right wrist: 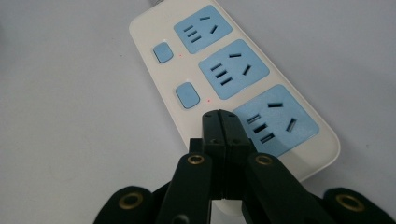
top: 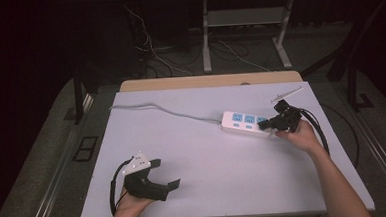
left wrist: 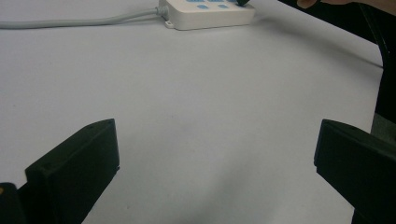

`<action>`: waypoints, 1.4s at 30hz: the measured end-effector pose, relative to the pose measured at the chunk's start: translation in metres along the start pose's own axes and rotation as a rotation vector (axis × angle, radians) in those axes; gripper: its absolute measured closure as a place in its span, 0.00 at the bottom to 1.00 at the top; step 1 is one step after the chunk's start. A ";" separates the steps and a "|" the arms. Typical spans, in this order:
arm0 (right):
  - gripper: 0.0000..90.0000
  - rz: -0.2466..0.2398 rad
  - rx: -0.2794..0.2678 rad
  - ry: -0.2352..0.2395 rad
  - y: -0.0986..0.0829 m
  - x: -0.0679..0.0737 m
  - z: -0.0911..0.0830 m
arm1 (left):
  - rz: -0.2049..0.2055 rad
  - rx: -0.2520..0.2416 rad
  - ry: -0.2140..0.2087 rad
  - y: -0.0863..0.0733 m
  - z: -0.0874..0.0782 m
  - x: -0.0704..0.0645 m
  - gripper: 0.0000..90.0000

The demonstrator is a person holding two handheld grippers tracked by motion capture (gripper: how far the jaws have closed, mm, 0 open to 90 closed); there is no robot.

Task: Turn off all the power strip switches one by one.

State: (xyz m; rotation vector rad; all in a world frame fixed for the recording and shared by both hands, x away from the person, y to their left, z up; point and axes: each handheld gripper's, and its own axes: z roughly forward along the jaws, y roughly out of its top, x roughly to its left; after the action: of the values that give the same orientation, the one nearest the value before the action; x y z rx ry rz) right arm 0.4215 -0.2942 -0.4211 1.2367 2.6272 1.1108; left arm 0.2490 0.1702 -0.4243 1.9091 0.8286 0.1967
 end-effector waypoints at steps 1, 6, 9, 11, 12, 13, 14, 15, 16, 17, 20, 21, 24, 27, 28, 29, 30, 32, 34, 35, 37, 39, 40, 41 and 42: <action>1.00 -0.002 0.000 -0.001 0.000 0.001 0.000 | 0.000 0.000 0.001 0.000 0.000 0.000 0.00; 1.00 -0.008 0.011 -0.015 0.000 0.003 0.001 | -0.001 -0.001 0.003 0.000 0.000 -0.001 0.00; 1.00 -0.001 -0.010 -0.010 -0.003 0.002 0.000 | 0.002 0.000 0.004 0.000 0.000 -0.001 0.00; 1.00 0.004 -0.019 -0.008 -0.004 0.002 0.000 | -0.001 0.000 0.005 0.000 0.000 0.000 0.00; 1.00 0.004 -0.019 -0.009 -0.004 0.002 0.000 | -0.002 -0.002 0.005 0.000 0.000 0.000 0.00; 1.00 -0.003 -0.016 -0.014 -0.004 0.002 0.000 | 0.000 -0.001 0.007 0.000 -0.001 0.001 0.00; 1.00 -0.005 -0.010 -0.021 -0.003 0.003 0.000 | -0.003 -0.004 0.007 0.000 -0.001 0.001 0.00; 1.00 -0.012 -0.004 -0.030 -0.002 0.005 0.000 | -0.006 -0.003 0.007 0.000 -0.001 0.000 0.00; 1.00 -0.017 0.001 -0.039 -0.001 0.006 0.000 | -0.004 0.000 0.008 0.000 -0.001 0.001 0.00; 1.00 -0.022 0.004 -0.043 -0.001 0.007 0.000 | -0.003 0.001 0.009 0.000 -0.001 0.001 0.00; 1.00 -0.017 0.001 -0.040 -0.001 0.007 -0.001 | -0.008 0.002 0.007 0.000 0.000 0.001 0.00; 1.00 -0.010 -0.017 -0.030 0.000 0.006 -0.004 | -0.008 0.003 0.007 0.000 0.000 0.001 0.00; 1.00 -0.018 0.001 -0.043 0.000 0.006 -0.005 | -0.009 0.003 0.007 0.000 0.000 0.001 0.00; 1.00 -0.011 0.005 -0.041 0.000 0.005 -0.006 | -0.010 0.001 0.008 -0.001 0.000 0.002 0.00; 1.00 -0.010 0.003 -0.036 0.000 0.005 -0.006 | -0.010 0.001 0.008 -0.001 0.000 0.002 0.00; 1.00 -0.005 -0.001 -0.029 0.000 0.005 -0.007 | -0.012 0.001 0.008 -0.001 0.000 0.002 0.00; 1.00 -0.003 -0.006 -0.028 0.001 0.005 -0.008 | -0.013 0.000 0.009 -0.001 0.000 0.002 0.00; 1.00 -0.008 -0.006 -0.027 0.003 0.006 -0.010 | -0.013 0.001 0.009 -0.001 0.000 0.002 0.00; 1.00 -0.013 -0.007 -0.026 0.005 0.007 -0.012 | -0.013 -0.001 0.009 0.000 0.000 0.002 0.00; 1.00 -0.016 -0.008 -0.025 0.006 0.008 -0.013 | -0.012 -0.001 0.009 0.000 0.000 0.002 0.00; 1.00 -0.017 -0.009 -0.026 0.008 0.009 -0.016 | -0.011 0.000 0.009 0.000 -0.001 0.002 0.00; 1.00 -0.024 -0.006 -0.029 0.010 0.010 -0.018 | -0.010 0.000 0.009 0.000 -0.001 0.001 0.00; 1.00 -0.024 -0.004 -0.031 0.011 0.010 -0.019 | -0.009 0.000 0.009 0.000 -0.001 0.001 0.00; 1.00 -0.028 -0.002 -0.031 0.013 0.011 -0.019 | -0.009 -0.001 0.009 0.000 -0.001 0.001 0.00; 1.00 -0.028 -0.004 -0.030 0.014 0.011 -0.020 | -0.009 -0.001 0.008 0.000 -0.001 0.001 0.00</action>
State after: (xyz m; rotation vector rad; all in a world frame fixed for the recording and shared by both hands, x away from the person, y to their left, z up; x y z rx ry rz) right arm 0.4167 -0.2924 -0.3942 1.2018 2.6107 1.0841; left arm 0.2494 0.1713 -0.4244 1.9046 0.8419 0.1997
